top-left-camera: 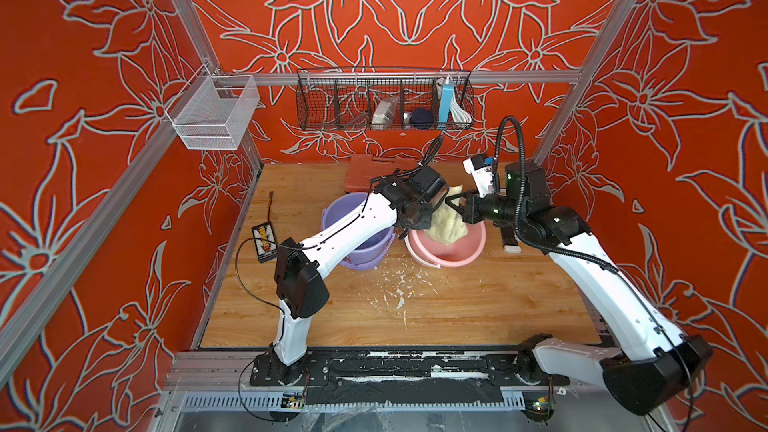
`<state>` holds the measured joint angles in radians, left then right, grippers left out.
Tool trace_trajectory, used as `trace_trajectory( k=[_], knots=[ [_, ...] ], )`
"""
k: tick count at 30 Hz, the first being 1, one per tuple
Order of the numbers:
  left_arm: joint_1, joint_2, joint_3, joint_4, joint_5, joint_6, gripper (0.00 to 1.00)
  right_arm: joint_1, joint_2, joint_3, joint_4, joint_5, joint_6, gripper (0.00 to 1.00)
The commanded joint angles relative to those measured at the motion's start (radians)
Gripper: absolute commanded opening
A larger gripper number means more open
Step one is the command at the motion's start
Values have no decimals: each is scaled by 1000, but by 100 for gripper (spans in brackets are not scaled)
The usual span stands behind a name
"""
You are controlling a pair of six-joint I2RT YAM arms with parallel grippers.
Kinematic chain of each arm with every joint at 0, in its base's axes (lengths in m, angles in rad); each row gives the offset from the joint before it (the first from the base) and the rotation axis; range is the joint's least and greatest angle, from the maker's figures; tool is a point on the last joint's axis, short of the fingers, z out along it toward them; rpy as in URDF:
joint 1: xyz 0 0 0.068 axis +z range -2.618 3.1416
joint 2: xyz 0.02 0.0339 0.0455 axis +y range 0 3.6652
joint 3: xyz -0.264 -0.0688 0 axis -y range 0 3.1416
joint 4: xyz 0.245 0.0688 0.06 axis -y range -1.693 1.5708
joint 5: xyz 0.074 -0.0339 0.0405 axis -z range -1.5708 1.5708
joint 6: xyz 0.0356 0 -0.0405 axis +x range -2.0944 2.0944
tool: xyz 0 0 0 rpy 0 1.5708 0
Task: Wipe the inside of the bucket with a cloth
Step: Wipe the dirt from the inside of the bucket.
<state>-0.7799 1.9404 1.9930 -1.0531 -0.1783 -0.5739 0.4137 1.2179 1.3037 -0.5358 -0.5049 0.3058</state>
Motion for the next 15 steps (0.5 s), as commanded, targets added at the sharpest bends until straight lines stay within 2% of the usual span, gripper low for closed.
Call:
trace_trajectory(
  k=[1, 3, 10, 15],
  knots=[
    [4, -50, 0, -1, 25, -4, 0, -4, 38, -18, -87, 130, -70, 0],
    [8, -52, 1, -1, 39, -7, 0, -4, 67, -24, -138, 227, -88, 0],
    [31, -49, 10, 3, 112, -27, 0, 2, 129, -74, -186, 347, -99, 0],
    [41, -17, 49, -23, 154, -20, 0, 38, 191, -48, -267, 491, -125, 0]
  ],
)
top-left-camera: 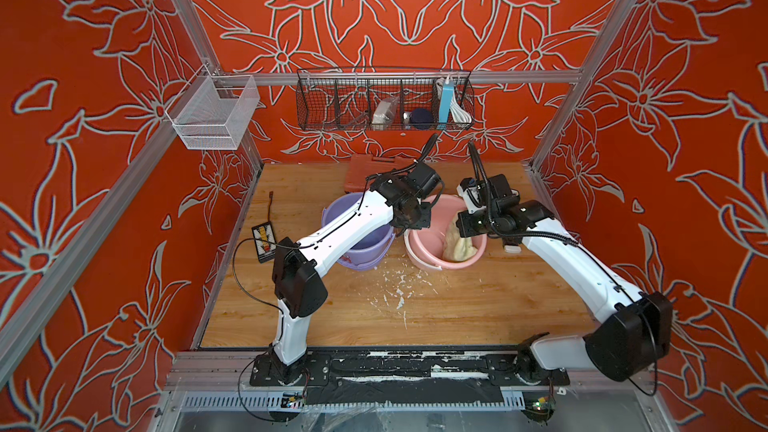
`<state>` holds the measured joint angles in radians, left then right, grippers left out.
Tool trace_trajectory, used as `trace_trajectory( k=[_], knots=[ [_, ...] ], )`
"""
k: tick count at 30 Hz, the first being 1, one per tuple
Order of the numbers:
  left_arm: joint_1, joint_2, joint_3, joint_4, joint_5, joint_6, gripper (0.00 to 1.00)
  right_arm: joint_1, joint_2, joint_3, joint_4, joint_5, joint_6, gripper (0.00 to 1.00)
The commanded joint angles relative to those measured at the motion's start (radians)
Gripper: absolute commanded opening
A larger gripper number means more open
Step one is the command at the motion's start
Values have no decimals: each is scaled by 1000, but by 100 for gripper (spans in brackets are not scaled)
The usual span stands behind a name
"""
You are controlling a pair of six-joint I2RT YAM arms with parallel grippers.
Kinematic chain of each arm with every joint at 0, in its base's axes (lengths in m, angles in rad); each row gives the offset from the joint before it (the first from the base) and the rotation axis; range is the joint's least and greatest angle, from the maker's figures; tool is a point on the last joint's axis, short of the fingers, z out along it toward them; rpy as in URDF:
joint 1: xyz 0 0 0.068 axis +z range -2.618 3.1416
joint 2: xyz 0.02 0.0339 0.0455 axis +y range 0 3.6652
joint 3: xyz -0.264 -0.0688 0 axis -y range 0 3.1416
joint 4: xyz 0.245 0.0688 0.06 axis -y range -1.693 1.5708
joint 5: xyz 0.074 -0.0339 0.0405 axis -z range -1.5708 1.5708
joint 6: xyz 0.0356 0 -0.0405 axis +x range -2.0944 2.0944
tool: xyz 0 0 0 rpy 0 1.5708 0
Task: Wipe the inside of the bucket with a cloth
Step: Wipe the dirt from the inside of the bucket.
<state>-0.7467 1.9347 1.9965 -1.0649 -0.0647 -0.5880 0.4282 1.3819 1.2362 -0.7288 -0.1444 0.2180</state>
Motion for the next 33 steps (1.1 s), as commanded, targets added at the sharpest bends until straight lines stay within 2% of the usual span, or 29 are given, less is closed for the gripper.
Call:
trace_trajectory(
  k=[1, 11, 16, 24, 27, 33],
  knots=[
    [9, -5, 51, -14, 47, -4, 0, 33, 35, 22, -80, 157, -40, 0],
    [33, 50, 67, 12, 189, -21, 0, 67, 104, 5, -83, 283, -57, 0],
    [54, 90, 85, 8, 247, -24, 0, 78, 137, 5, -92, 286, -84, 0],
    [66, 103, 83, 9, 254, -24, 0, 93, 207, -8, -101, 309, -73, 0],
    [77, 103, 78, 12, 250, -32, 0, 93, 186, -44, -66, 300, -62, 0],
    [81, 83, 34, 46, 298, -43, 0, 92, 243, -41, -54, 414, -24, 0]
  ],
)
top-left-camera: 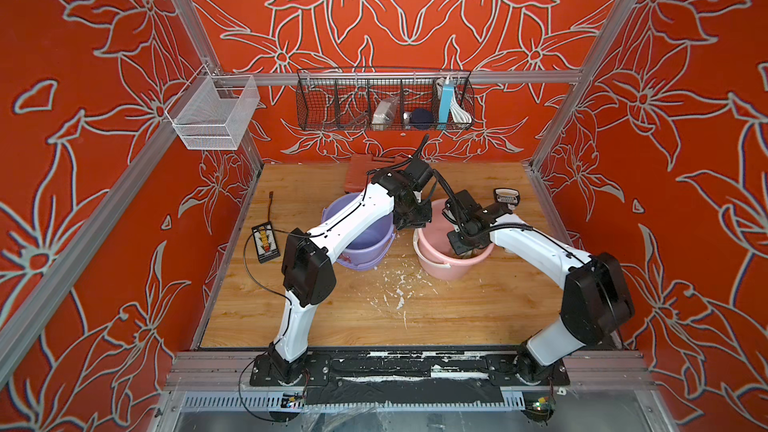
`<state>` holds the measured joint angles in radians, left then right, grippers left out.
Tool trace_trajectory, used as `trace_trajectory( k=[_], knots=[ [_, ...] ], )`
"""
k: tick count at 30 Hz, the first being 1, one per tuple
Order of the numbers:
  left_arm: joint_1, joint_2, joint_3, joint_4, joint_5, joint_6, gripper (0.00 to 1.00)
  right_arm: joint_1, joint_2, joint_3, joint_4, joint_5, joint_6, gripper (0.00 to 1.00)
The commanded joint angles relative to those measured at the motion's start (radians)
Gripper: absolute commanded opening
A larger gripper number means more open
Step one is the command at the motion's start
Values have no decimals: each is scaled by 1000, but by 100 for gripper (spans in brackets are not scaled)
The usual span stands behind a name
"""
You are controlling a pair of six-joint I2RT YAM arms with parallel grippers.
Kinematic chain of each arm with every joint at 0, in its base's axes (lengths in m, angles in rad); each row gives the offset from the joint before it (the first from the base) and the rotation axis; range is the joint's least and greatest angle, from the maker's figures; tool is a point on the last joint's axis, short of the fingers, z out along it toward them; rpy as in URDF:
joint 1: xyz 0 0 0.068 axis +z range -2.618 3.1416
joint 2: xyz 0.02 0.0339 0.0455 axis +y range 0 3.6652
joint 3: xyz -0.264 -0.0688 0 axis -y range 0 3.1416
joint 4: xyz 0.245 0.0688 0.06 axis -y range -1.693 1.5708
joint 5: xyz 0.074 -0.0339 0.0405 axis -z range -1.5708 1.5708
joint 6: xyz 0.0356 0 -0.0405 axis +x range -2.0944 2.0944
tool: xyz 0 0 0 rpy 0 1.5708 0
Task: Wipe the inside of the bucket with a cloth
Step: Wipe the dirt from the inside of the bucket.
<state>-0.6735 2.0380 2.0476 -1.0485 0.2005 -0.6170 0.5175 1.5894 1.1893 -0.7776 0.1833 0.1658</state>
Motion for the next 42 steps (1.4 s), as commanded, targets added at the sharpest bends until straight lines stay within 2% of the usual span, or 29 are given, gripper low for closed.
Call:
trace_trajectory(
  k=[1, 8, 13, 16, 18, 24, 29, 32, 34, 35, 38, 42],
  knots=[
    [8, -32, -39, 44, 38, -20, 0, 2, 53, 15, -1, 105, 40, 0],
    [8, -91, -161, 86, 69, -16, 0, -21, 226, 158, -75, 177, 121, 0],
    [8, -117, -233, 132, 87, -26, 0, -52, 344, 238, -131, 171, 135, 0],
    [8, -117, -248, 145, 98, -28, 0, -70, 391, 239, -117, 122, 141, 0],
    [8, -113, -248, 148, 100, -27, 0, -74, 406, 224, -77, 14, 125, 0],
    [8, -107, -231, 140, 84, -23, 0, -58, 408, 170, 74, -428, 56, 0],
    [8, -112, -242, 146, 64, -29, 0, -54, 266, 85, 260, -784, 31, 0],
    [9, -117, -257, 157, 64, -36, 0, -54, 169, 73, 308, -899, 18, 0],
    [9, -122, -266, 162, 63, -41, 0, -56, 125, 84, 287, -859, 4, 0],
    [10, -125, -269, 165, 65, -41, 0, -56, 112, 97, 255, -790, -1, 0],
    [9, -140, -284, 171, 44, -42, 0, -56, 120, 157, 114, -514, -11, 0],
    [12, -148, -278, 144, 18, -31, 0, -56, 116, 153, 20, -169, 8, 0]
  ],
)
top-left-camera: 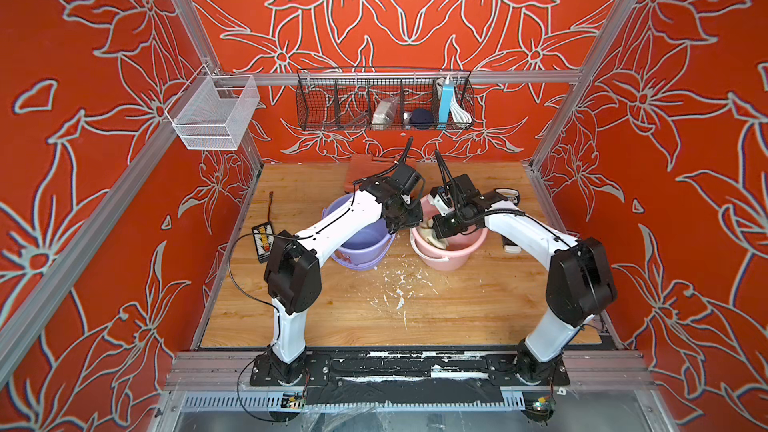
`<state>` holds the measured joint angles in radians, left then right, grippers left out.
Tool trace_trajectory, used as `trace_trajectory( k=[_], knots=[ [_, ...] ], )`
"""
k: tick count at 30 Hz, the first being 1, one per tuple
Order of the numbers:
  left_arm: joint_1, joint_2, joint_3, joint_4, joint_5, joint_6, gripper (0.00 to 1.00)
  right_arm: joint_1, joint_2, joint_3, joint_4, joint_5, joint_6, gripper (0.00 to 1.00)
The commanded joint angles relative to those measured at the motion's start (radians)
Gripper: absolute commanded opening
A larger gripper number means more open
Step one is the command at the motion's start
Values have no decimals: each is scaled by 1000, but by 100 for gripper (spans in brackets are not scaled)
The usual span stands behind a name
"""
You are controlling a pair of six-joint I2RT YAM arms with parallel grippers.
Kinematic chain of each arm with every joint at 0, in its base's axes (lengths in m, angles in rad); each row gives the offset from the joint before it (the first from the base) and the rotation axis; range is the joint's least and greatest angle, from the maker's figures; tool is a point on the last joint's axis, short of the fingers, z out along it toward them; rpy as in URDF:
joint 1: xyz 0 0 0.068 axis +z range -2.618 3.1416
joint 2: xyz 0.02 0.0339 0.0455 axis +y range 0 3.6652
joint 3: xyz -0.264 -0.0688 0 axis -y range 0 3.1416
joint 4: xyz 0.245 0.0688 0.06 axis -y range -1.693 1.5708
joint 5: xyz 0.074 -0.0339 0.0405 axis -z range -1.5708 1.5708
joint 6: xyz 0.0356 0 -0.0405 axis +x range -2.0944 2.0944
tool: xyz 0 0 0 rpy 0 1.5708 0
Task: Wipe the inside of the bucket with a cloth
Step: Wipe the dirt from the inside of the bucket.
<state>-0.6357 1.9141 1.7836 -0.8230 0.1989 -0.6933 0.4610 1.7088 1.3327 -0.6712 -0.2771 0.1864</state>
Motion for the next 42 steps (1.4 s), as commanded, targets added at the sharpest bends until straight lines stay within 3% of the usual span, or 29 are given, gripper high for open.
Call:
trace_trajectory(
  k=[1, 4, 9, 11, 16, 20, 24, 28, 31, 33, 35, 39, 42],
  knots=[
    [-24, -25, -5, -98, 5, 46, 0, 0, -9, 8, -101, 375, -3, 0],
    [-19, -30, 6, -116, -4, 45, 0, 0, -14, 18, -142, 547, 13, 0],
    [-18, -11, 45, -168, 2, 48, 0, 1, 38, 52, -187, 724, 30, 0],
    [-18, -13, 41, -167, 13, 49, 0, 0, 106, 83, -211, 741, 38, 0],
    [-19, -25, 16, -176, 23, 42, 0, 4, 319, 181, -301, 618, 96, 0],
    [-19, -45, -23, -172, 15, 38, 0, 4, 365, 161, -219, 415, 116, 0],
    [-19, -36, -14, -190, 22, 38, 0, 11, 343, 107, -50, 30, 104, 0],
    [-19, -27, -1, -208, 18, 28, 0, 13, 213, 1, 217, -377, 137, 0],
    [-19, -24, 9, -210, 7, 15, 0, 10, 83, -58, 353, -526, 160, 0],
    [-19, -20, 27, -223, -3, 12, 0, 10, 24, -52, 312, -476, 135, 0],
    [-19, -26, 31, -227, -24, 1, 0, 9, 9, 2, 160, -336, 75, 0],
    [-21, -37, 38, -227, -37, -13, 0, 10, 38, 94, -116, 96, 2, 0],
    [-21, -31, 53, -246, -57, -12, 0, 10, 28, 84, -180, 341, -11, 0]
  ],
)
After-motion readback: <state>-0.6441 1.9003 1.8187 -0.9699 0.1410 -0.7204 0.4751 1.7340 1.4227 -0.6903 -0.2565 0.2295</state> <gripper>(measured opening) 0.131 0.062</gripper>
